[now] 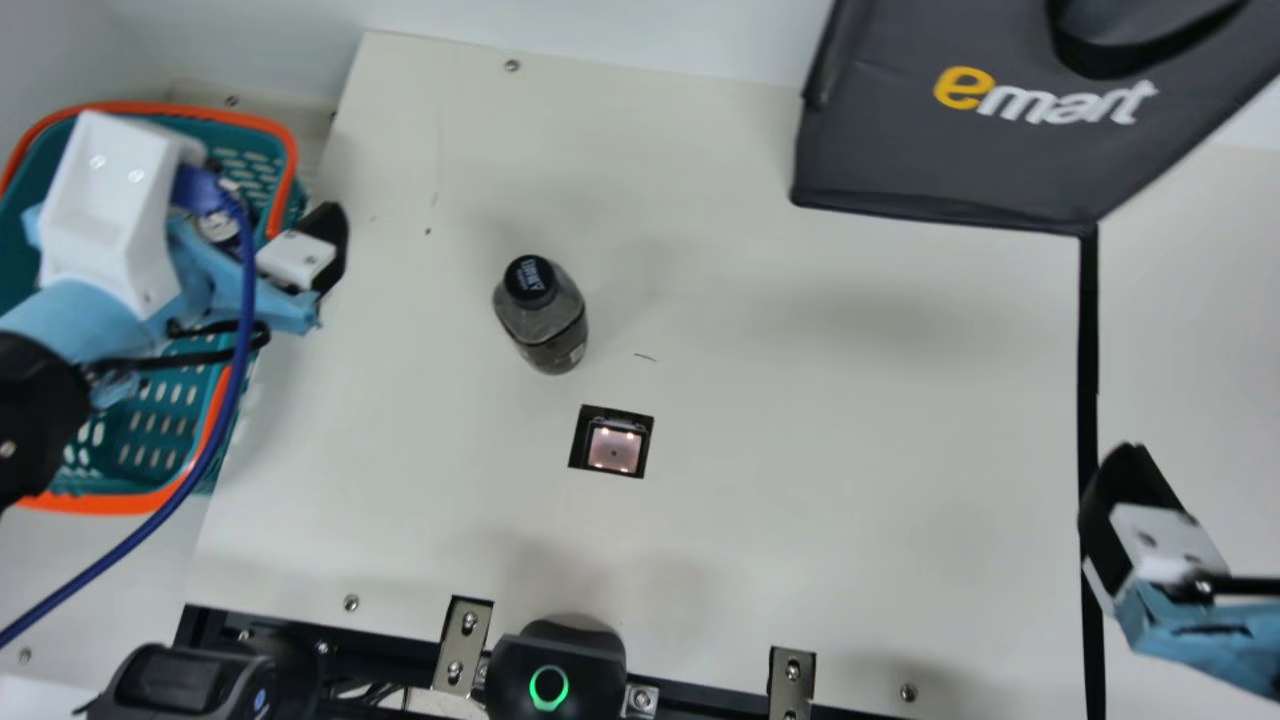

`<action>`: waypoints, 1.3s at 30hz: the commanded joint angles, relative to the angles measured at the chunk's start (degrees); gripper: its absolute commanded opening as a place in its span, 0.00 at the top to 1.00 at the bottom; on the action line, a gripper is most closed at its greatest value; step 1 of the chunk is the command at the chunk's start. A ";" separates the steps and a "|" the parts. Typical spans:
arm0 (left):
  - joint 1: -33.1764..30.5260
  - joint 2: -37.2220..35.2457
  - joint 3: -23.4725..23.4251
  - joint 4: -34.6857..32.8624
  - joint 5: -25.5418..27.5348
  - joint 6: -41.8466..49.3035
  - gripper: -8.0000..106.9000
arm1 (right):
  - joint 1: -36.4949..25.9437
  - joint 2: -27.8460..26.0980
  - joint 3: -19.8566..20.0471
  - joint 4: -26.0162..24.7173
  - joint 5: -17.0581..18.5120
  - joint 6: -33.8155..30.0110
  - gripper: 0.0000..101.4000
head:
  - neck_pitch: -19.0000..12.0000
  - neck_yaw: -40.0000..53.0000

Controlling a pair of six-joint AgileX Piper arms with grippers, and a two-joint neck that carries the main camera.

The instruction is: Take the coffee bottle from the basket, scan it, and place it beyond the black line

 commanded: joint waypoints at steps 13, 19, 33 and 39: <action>-0.33 0.48 -0.20 1.11 -0.41 -1.03 0.15 | 0.00 0.00 0.00 0.00 0.00 0.00 0.10 | -1.48 -5.36; -0.61 0.70 -0.45 0.81 -0.37 -0.71 0.15 | 0.00 0.00 0.00 0.00 0.00 0.00 0.10 | -1.48 -5.36; -3.50 -0.36 -1.90 -0.13 2.91 -0.49 0.15 | 0.00 0.00 0.00 0.00 0.08 0.00 0.10 | -1.48 -5.36; -6.47 -1.55 -2.12 0.69 5.48 -2.35 0.15 | 0.00 0.00 0.00 0.00 0.14 0.00 0.10 | -1.48 -5.36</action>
